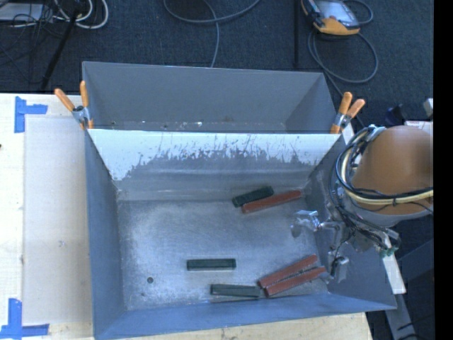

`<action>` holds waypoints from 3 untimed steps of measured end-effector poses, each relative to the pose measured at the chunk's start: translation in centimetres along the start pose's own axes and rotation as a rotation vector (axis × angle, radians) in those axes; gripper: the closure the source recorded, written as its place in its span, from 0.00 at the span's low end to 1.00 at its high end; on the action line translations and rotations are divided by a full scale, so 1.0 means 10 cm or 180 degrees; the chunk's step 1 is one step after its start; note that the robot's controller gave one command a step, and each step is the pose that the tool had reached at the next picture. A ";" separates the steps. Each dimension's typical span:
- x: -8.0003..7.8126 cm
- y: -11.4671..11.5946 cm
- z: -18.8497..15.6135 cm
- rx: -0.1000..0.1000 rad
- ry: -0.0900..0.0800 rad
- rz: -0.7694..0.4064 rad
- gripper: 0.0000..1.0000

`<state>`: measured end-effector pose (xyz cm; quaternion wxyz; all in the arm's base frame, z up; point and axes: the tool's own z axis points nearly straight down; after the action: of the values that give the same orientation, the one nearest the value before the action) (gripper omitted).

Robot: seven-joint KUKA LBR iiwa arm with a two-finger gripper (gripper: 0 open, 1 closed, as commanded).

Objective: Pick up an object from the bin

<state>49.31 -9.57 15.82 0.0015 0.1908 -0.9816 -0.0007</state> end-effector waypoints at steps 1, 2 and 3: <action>-0.04 0.01 0.13 0.0002 -0.0002 -0.0519 0.00; -0.11 -0.01 0.78 0.0010 -0.0009 -0.1087 0.00; -0.11 0.00 0.93 0.0031 -0.0030 -0.1242 1.00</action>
Offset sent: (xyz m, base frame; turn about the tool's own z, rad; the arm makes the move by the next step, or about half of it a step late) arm 0.0115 0.0030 -0.0882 -0.3524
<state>50.24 -9.13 6.48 -0.0042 0.3775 -0.9260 0.0028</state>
